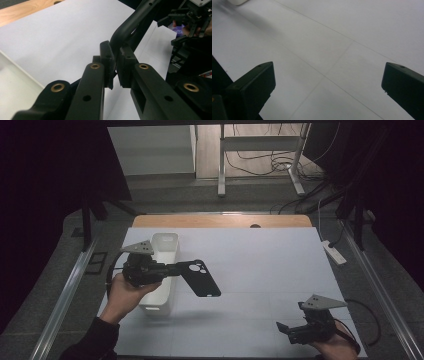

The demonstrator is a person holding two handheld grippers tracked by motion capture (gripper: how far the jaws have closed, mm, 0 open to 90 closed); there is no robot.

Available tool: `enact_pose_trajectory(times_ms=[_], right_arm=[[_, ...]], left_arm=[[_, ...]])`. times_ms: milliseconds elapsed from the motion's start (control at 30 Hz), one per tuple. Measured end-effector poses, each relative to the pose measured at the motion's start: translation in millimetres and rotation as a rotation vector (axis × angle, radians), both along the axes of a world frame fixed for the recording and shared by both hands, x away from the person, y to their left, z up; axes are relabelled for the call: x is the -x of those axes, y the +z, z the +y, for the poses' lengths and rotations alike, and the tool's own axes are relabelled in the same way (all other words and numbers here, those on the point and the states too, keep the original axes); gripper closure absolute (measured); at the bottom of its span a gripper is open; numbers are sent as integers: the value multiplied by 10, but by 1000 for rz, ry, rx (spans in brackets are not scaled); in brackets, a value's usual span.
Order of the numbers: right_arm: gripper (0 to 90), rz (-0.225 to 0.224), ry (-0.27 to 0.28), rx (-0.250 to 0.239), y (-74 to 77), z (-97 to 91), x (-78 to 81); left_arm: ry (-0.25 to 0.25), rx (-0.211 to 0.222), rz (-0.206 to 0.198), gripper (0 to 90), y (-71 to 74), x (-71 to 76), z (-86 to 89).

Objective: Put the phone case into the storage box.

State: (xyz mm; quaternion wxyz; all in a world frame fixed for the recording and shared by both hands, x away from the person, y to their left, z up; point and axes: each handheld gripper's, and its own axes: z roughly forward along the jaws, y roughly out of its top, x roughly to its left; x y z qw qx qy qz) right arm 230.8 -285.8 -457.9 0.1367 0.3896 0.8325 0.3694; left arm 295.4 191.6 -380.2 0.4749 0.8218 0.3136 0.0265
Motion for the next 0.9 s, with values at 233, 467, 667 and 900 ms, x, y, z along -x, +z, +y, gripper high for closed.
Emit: enact_pose_trajectory(times_ms=[233,467,667,900], right_arm=[[0,4,-65,16,-7,-147,54],[0,18,-97,40,-13,-227,91],[0,32,-115,36,-11,-289,104],[0,32,-121,36,-12,-292,103]], left_arm=[[15,-20,0,837,50,-36,51],[28,-34,-3,836,99,-77,99],[34,-43,-5,836,131,-98,125],[43,-60,-12,836,213,-119,167]])
